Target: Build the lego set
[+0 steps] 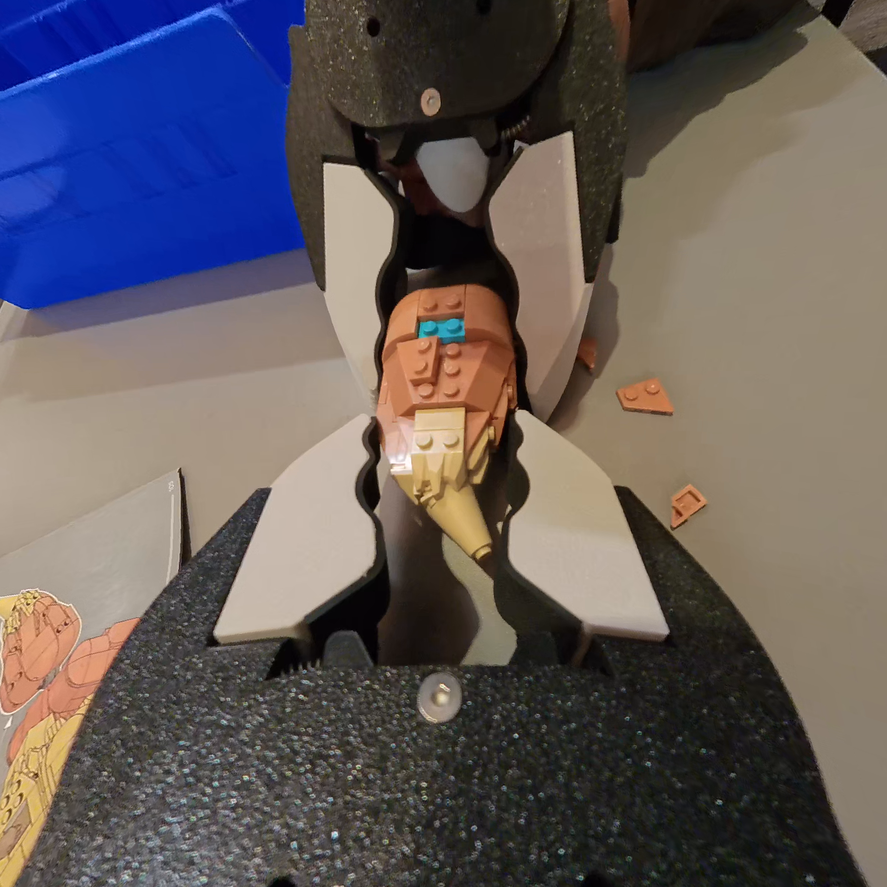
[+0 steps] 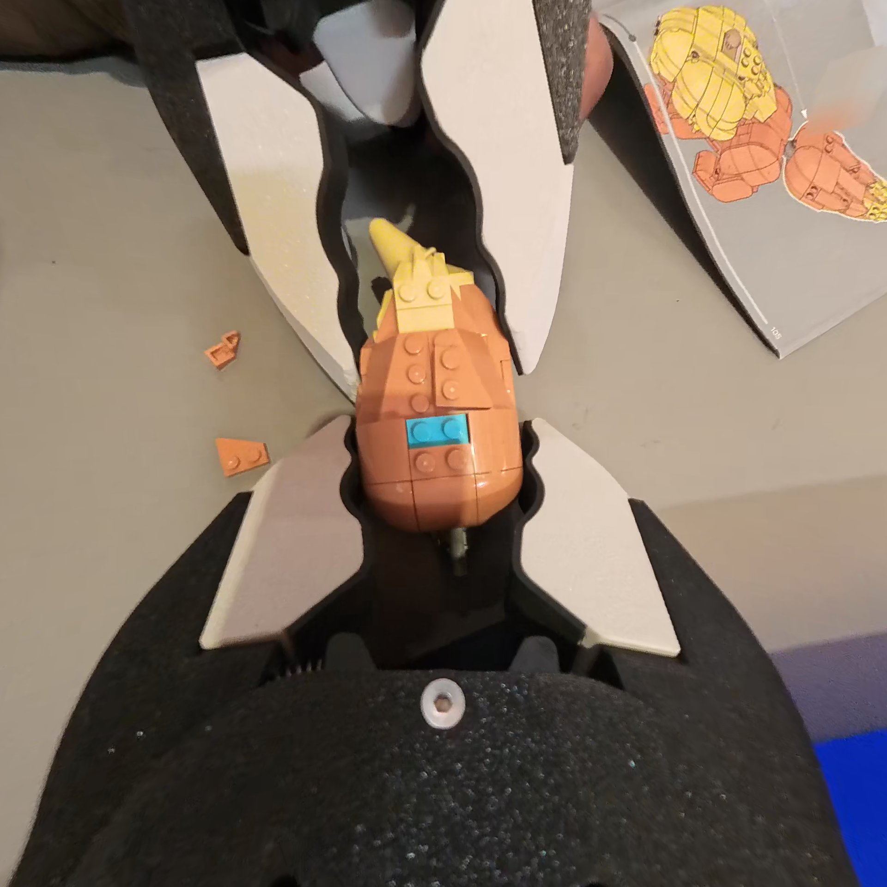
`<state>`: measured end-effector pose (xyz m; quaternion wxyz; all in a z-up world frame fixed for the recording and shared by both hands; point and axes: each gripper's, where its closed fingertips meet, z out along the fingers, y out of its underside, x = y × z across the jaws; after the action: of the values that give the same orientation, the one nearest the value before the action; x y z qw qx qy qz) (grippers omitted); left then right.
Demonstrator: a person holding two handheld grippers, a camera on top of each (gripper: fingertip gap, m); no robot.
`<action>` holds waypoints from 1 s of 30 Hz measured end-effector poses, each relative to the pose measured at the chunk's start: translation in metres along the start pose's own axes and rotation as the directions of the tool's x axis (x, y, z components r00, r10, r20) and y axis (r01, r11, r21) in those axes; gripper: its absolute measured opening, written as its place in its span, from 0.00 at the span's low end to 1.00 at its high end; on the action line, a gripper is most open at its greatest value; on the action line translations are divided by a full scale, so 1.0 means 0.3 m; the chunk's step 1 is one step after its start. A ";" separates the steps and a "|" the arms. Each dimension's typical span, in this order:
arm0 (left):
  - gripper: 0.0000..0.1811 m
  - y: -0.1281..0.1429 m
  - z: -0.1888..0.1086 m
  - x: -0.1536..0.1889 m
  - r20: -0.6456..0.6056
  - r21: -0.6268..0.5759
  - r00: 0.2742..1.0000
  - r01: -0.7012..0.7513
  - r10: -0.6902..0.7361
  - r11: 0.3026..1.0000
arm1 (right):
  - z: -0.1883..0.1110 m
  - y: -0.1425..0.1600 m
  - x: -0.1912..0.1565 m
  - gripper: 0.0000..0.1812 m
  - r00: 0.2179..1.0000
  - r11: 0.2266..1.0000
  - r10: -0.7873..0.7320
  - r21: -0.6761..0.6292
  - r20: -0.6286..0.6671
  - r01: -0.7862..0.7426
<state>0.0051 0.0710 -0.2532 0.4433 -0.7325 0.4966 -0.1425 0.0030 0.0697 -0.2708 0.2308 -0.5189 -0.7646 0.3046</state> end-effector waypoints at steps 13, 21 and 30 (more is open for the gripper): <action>0.29 -0.032 -0.025 -0.005 0.034 0.075 0.999 -0.034 0.032 0.997 | -0.026 -0.013 0.000 0.35 0.999 0.997 0.044 0.065 0.032 -0.046; 0.34 -0.074 -0.088 -0.032 0.203 -0.006 0.924 -0.328 0.323 0.945 | -0.033 -0.015 0.015 0.35 0.998 0.995 0.066 0.079 0.009 -0.067; 0.37 -0.072 -0.044 -0.025 0.269 -0.188 0.737 -0.592 0.621 0.784 | -0.030 -0.008 0.014 0.35 0.998 0.996 0.066 0.062 0.008 -0.067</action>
<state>0.0058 0.0732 -0.2269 0.5056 -0.5627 0.6362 0.1513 0.0060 0.0750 -0.2625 0.2343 -0.5358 -0.7378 0.3372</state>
